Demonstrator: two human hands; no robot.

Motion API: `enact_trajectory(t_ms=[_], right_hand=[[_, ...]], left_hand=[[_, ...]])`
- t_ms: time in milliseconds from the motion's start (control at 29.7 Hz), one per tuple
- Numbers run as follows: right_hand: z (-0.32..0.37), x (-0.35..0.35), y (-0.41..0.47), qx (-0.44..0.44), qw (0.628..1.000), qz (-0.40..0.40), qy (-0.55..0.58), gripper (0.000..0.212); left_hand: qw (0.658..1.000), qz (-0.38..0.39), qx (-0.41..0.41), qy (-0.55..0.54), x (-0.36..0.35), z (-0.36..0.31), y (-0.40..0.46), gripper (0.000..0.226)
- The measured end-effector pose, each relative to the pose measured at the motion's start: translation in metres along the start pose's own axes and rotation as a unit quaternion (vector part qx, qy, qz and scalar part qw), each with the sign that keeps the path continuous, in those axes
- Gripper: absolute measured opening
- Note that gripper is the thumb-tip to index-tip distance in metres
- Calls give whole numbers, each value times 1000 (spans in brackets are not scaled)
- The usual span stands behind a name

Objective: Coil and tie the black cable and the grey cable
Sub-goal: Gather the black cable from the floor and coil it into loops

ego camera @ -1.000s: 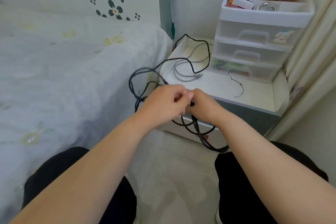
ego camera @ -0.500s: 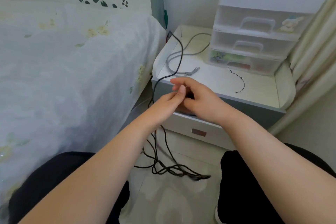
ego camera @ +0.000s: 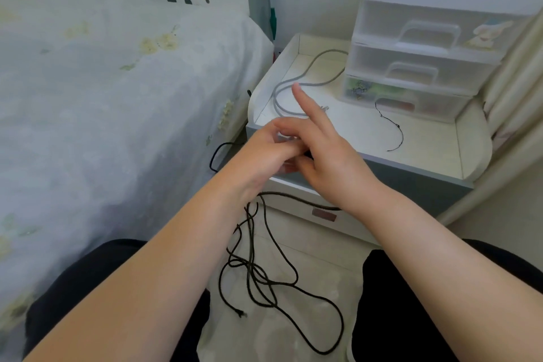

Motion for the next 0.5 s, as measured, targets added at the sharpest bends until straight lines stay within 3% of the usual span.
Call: enact_trajectory(t_ms=[67,134,168,235,269,303,336,403,471,504], right_hand=[[-1,7,1,-1,999,-38,-18,55],[-26,11,1,-93,994,-41,47,61],[-45,8,-1,-166,979,-7,116,59],[-65,-7,-10,-259,935,113,215,35],[-70,-5,-12,-265,932,130,209,24],[-76,5,-11,-264,937,98,209,19],[-81,21,-9,-253,940,33,226,18],[-83,50,-8,-218,928,-100,284,17],[-79,64,-6,-187,943,-130,241,20],[-76,62,-4,-176,957,-113,201,21]], left_hand=[[997,-30,-8,-67,6,1,1,26],[986,-73,-22,-145,14,0,0,16],[976,-95,-36,-194,20,-2,-1,13],[948,-138,-65,-281,36,-7,-5,10],[935,-158,-73,-310,44,-8,-7,8],[929,-177,-75,-315,53,-9,-9,7],[936,-193,-72,-285,59,-11,-12,5],[972,-199,-64,-110,62,-19,-17,6],[984,-148,-72,59,43,-29,-19,7],[987,-112,-76,89,30,-30,-20,11]])
Point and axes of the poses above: each hand's wrist, its own y-axis towards the middle knuckle, its own x-axis out of the back of the hand, z = x × y, the point moved 9 cm from there along y, towards the middle knuckle, and after that the axes turned 6 degrees about z, right-handed, at the moved point
